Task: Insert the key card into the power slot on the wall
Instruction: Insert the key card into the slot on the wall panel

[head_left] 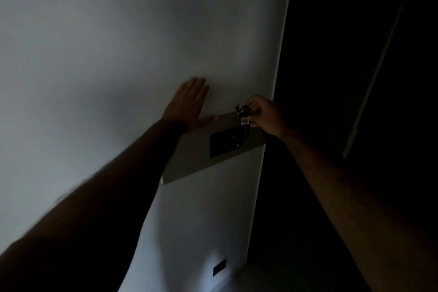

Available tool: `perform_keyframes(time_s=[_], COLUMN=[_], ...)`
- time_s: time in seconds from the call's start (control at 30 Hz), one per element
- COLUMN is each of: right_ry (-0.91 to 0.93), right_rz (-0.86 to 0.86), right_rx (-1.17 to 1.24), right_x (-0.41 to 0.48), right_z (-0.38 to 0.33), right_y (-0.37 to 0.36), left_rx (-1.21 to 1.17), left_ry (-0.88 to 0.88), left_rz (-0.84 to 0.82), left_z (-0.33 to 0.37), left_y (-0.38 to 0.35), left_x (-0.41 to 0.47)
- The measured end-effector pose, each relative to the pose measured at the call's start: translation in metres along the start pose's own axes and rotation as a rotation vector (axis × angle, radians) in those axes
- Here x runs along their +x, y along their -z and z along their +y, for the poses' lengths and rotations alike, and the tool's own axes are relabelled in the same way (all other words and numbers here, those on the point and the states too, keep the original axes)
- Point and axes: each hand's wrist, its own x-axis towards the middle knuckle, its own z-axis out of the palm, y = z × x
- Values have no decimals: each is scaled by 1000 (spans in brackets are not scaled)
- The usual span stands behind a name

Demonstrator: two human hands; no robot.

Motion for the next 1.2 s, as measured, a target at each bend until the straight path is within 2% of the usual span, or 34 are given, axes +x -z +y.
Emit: perform_keyframes(time_s=[0.37, 0.93, 1.2], right_ry=[183, 319, 437], right_rz=[-180, -307, -410], right_rx=[36, 137, 176], right_x=[57, 94, 118], right_z=[32, 68, 76], right_y=[31, 11, 11], left_rx=[89, 266, 311], left_ry=[221, 241, 462], left_rz=[95, 66, 80], left_z=[26, 27, 45], left_y=[-3, -13, -17], left_x=[10, 27, 29])
